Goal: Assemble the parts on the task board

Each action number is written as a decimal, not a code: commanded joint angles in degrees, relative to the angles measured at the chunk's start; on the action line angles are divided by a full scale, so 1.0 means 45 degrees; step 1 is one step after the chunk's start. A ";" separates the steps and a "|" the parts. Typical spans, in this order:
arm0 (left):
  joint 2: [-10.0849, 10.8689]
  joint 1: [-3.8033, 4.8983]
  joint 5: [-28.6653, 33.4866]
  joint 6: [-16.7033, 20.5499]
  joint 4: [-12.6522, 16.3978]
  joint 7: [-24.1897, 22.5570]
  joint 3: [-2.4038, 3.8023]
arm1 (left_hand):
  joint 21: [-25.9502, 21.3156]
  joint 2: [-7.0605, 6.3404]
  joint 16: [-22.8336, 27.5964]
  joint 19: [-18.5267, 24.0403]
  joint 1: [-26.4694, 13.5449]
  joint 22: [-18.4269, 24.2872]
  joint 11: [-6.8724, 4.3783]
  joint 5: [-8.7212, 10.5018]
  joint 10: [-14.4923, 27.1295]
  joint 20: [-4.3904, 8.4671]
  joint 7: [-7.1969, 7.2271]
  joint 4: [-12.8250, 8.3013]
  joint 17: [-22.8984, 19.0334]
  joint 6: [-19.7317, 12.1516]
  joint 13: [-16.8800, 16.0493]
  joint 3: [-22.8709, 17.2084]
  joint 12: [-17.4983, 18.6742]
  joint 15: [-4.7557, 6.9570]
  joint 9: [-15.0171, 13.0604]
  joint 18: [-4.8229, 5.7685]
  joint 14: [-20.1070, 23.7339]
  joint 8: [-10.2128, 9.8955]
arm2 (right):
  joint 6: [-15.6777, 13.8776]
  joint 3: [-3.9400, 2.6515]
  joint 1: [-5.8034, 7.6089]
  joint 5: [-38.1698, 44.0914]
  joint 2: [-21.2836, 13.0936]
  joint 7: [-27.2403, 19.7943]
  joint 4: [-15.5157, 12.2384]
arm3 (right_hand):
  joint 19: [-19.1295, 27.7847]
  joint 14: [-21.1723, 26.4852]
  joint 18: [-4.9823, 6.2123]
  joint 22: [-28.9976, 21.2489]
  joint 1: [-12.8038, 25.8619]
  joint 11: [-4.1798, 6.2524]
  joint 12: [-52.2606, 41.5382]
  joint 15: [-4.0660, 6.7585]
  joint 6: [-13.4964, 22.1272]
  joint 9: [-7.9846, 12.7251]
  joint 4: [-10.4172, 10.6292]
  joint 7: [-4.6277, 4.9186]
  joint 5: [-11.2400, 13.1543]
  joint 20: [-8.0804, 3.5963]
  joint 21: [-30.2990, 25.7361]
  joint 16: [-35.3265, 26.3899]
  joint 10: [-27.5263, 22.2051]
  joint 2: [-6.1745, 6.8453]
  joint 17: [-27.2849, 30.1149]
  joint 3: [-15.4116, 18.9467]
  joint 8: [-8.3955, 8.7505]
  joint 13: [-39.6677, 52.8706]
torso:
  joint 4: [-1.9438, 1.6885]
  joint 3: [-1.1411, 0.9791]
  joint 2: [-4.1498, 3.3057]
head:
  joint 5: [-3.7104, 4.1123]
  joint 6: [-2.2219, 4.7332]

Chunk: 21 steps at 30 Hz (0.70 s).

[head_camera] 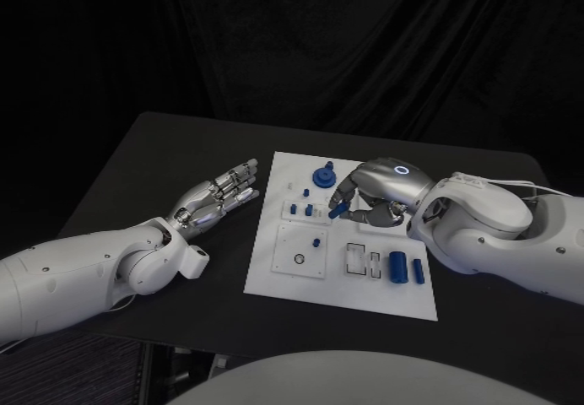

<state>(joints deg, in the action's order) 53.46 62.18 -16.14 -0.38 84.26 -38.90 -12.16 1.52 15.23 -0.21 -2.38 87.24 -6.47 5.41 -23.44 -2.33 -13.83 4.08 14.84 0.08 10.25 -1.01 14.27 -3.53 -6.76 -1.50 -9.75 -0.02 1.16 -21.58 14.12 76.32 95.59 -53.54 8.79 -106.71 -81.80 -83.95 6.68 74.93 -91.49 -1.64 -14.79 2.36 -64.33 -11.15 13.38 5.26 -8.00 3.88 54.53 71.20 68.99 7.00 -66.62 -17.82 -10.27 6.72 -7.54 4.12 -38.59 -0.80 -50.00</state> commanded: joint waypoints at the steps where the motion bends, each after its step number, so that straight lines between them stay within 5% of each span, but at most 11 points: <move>1: -0.0069 -0.0028 0.0075 -0.0192 -0.0028 -0.0409 0.0013 | -0.0043 0.0004 0.0047 0.0067 0.0108 0.0000 0.0034 -0.0066 0.0007 -0.0043 -0.0070 -0.0059 -0.0017 0.0050 -0.0007 -0.0018 -0.0042 -0.0096 -0.0013 -0.0130 0.0005 0.0085 | 0.0872 0.0003 -0.0306 0.2128 0.0506 -0.0346 -0.0016 | -0.0054 -0.0067 -0.0195 0.1642 0.0066 -0.0094 0.0100 -0.0035 -0.0100 -0.1169 0.0032 0.0055 -0.0065 -0.0040 0.0184 0.0131 0.0001 0.0076 -0.0117 -0.0048 -0.0277 0.0000 | -0.0011 0.0018 -0.0017 | -0.0156 0.0000; 11: -0.0110 -0.0055 0.0075 -0.0230 -0.0080 -0.0429 0.0013 | -0.0047 0.0012 0.0047 0.0075 0.0110 0.0024 0.0039 -0.0068 0.0010 -0.0042 -0.0084 -0.0064 -0.0017 0.0048 -0.0006 -0.0021 -0.0040 -0.0090 -0.0013 -0.0129 0.0005 0.0084 | 0.1558 0.0001 -0.1005 0.3781 0.2047 -0.0985 0.0784 | -0.0052 -0.0052 -0.0206 0.1667 0.0252 -0.0079 0.0332 -0.0031 -0.0149 -0.1274 0.0010 0.0029 -0.0327 -0.0029 0.0300 0.0114 0.0194 0.0338 -0.0107 -0.0208 -0.0202 -0.0002 | 0.0022 -0.0028 -0.0031 | -0.0448 0.0000; 16: -0.0150 -0.0069 0.0075 -0.0234 -0.0091 -0.0431 0.0013 | -0.0048 0.0013 0.0047 0.0076 0.0115 0.0027 0.0041 -0.0077 0.0009 -0.0041 -0.0088 -0.0070 -0.0017 0.0061 -0.0007 -0.0024 -0.0042 -0.0084 -0.0015 -0.0129 0.0005 0.0086 | 0.1942 0.0001 -0.1173 0.3928 0.2475 -0.1073 0.1133 | -0.0021 -0.0030 -0.0205 0.1667 0.0258 -0.0087 0.0518 -0.0036 -0.0161 -0.1351 -0.0149 0.0071 -0.0795 -0.0027 0.0321 0.0118 0.0303 0.0442 -0.0137 -0.0451 -0.0122 0.0018 | -0.0086 0.0006 -0.0001 | -0.0362 0.0000; 21: -0.0162 -0.0103 0.0075 -0.0262 -0.0102 -0.0440 0.0013 | -0.0051 0.0019 0.0047 0.0082 0.0126 0.0043 0.0042 -0.0092 0.0013 -0.0038 -0.0096 -0.0083 -0.0017 0.0050 -0.0005 -0.0030 -0.0036 -0.0075 -0.0013 -0.0128 0.0005 0.0084 | 0.2197 0.0002 -0.1348 0.4396 0.2805 -0.1049 0.1371 | 0.0005 -0.0007 -0.0195 0.1653 0.0258 -0.0094 0.0564 -0.0043 -0.0146 -0.1367 -0.0201 0.0084 -0.0870 -0.0025 0.0265 0.0076 0.0313 0.0469 -0.0092 -0.0504 -0.0094 0.0025 | -0.0049 0.0008 -0.0026 | -0.0494 0.0000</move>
<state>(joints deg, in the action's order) 52.87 61.82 -16.14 -0.80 83.72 -38.90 -12.16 1.52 15.22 -0.21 -2.38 87.24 -6.32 5.41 -23.67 -2.33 -13.83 3.87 14.69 0.10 10.45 -1.00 14.11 -3.53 -6.76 -1.49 -9.75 -0.02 1.16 -14.31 14.15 70.52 111.90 -41.07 4.85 -100.75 -81.80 -83.95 6.69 74.91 -90.38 -1.95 -12.63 2.36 -64.38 -11.16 12.40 5.21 -11.54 3.89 56.06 71.75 69.93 8.70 -67.12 -19.85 -10.65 6.78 -7.82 4.11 -38.66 -2.68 -50.00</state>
